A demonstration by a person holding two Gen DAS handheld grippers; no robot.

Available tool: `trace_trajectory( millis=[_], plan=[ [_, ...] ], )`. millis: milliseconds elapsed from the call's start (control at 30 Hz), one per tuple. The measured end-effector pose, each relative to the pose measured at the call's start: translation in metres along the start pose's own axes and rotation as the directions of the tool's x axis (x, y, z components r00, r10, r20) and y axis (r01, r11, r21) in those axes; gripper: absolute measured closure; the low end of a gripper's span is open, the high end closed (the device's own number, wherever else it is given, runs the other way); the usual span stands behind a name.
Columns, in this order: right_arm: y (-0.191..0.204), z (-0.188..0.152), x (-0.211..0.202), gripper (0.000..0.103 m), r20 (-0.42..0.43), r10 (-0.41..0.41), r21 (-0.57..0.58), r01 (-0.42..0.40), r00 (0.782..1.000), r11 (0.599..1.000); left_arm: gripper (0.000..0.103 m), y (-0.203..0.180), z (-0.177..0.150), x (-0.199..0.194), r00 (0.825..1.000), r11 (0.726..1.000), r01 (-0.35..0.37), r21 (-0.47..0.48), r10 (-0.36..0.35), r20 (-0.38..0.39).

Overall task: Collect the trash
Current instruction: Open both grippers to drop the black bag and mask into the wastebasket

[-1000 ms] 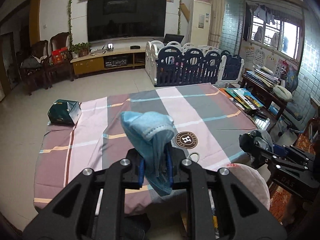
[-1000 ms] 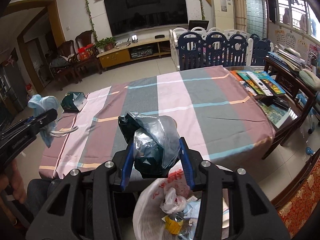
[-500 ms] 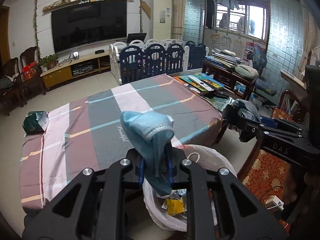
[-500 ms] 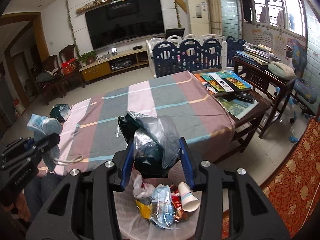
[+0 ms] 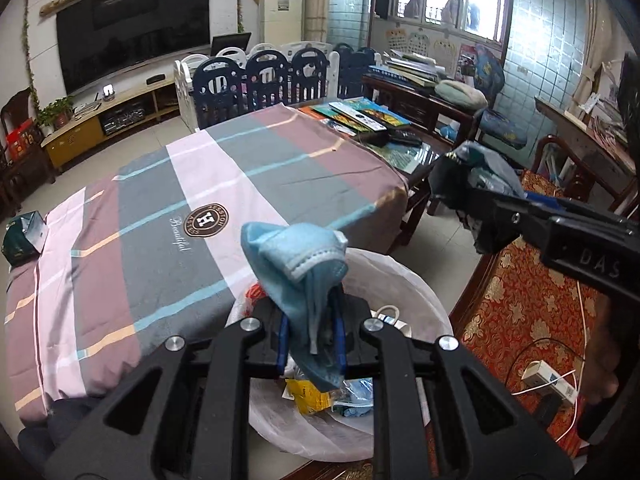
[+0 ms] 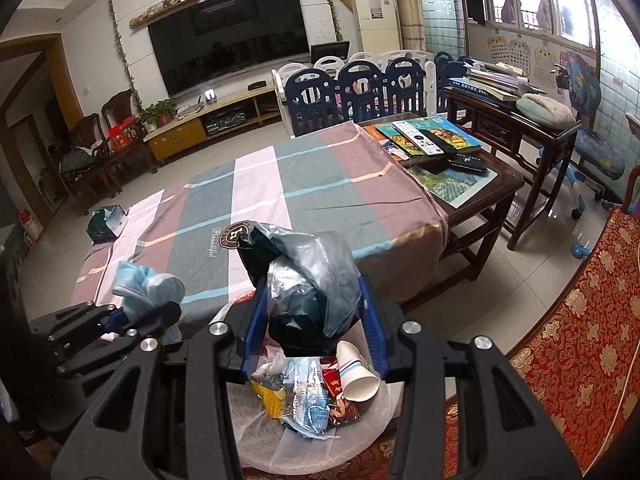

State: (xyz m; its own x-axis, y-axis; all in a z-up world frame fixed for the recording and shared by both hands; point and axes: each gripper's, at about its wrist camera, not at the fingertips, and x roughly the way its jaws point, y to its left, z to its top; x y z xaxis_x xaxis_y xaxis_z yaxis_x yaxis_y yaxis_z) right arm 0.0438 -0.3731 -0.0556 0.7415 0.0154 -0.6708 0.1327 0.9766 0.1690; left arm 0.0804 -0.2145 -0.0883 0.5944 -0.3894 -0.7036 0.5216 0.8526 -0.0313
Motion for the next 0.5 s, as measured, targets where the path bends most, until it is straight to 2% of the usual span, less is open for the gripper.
trace_trajectory(
  millis=[233, 300, 333, 367, 400, 433, 500],
  plan=[
    [-0.008, -0.004, 0.005, 0.060, -0.025, -0.011, 0.022, 0.011, 1.000, 1.000, 0.085, -0.011, -0.008, 0.030, 0.996, 0.999, 0.044, 0.010, -0.043, -0.074],
    [-0.010, -0.005, 0.006, 0.060, -0.032, -0.011, 0.024, 0.012, 0.999, 1.000, 0.081, -0.013, -0.011, 0.035, 0.993, 0.998, 0.068, 0.018, -0.066, -0.093],
    [-0.010, -0.006, 0.007, 0.060, -0.036, -0.012, 0.024, 0.013, 0.999, 1.000, 0.078, -0.015, -0.012, 0.037, 0.991, 0.996, 0.083, 0.023, -0.080, -0.104],
    [-0.010, -0.006, 0.008, 0.060, -0.039, -0.013, 0.025, 0.014, 0.999, 1.000, 0.066, -0.017, -0.014, 0.039, 0.990, 0.996, 0.089, 0.028, -0.086, -0.110],
    [-0.009, -0.007, 0.008, 0.060, -0.042, -0.014, 0.026, 0.015, 0.999, 1.000, 0.048, -0.018, -0.015, 0.039, 0.990, 0.996, 0.088, 0.030, -0.084, -0.112],
    [-0.009, -0.007, 0.009, 0.060, -0.046, -0.013, 0.027, 0.014, 0.999, 1.000, 0.042, -0.017, -0.016, 0.037, 0.991, 0.996, 0.081, 0.027, -0.078, -0.106],
    [-0.009, -0.008, 0.011, 0.060, -0.054, -0.011, 0.025, 0.012, 0.998, 1.000, 0.039, -0.012, -0.017, 0.032, 0.993, 0.997, 0.073, 0.021, -0.070, -0.097]
  ],
)
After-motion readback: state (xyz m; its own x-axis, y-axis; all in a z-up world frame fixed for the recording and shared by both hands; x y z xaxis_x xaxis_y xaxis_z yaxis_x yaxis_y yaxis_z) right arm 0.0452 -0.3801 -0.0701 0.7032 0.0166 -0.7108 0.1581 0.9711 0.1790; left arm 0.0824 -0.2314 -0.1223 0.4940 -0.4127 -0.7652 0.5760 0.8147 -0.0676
